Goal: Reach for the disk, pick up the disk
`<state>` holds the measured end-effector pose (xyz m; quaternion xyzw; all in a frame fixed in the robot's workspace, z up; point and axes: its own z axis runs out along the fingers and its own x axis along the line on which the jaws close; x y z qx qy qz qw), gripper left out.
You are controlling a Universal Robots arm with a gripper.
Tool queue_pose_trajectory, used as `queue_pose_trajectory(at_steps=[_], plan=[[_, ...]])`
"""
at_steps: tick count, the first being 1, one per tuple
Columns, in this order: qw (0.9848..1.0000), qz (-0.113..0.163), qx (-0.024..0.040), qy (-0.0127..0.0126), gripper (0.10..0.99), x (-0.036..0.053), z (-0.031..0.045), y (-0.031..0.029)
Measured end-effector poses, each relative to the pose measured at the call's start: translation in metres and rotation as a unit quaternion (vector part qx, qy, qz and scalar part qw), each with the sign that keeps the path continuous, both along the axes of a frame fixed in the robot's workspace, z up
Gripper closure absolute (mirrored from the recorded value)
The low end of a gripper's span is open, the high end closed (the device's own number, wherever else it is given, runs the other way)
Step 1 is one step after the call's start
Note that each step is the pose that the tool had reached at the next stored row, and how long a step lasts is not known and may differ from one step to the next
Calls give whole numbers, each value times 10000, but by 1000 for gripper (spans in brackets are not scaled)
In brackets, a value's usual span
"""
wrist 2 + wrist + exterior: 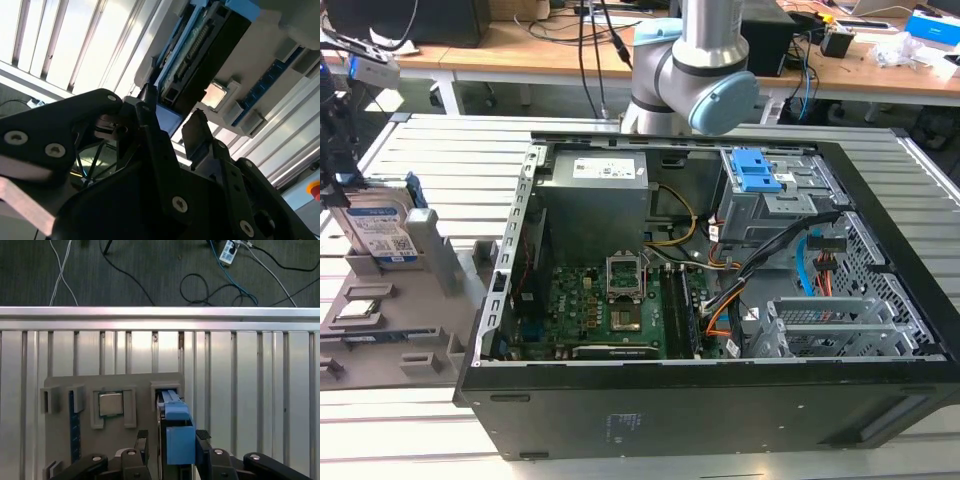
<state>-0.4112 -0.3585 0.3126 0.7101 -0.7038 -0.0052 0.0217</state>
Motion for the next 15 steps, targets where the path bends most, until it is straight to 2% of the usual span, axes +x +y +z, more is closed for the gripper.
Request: queue_pose_trajectory(at_steps=[2,4,8,15], plan=[[10000,0,-15,-1,604,2,-63,41],[10000,2,-33,-1,604,2,-132,44],[10000,0,-46,-1,604,2,-211,45],[10000,1,-62,0,604,2,-216,44]])
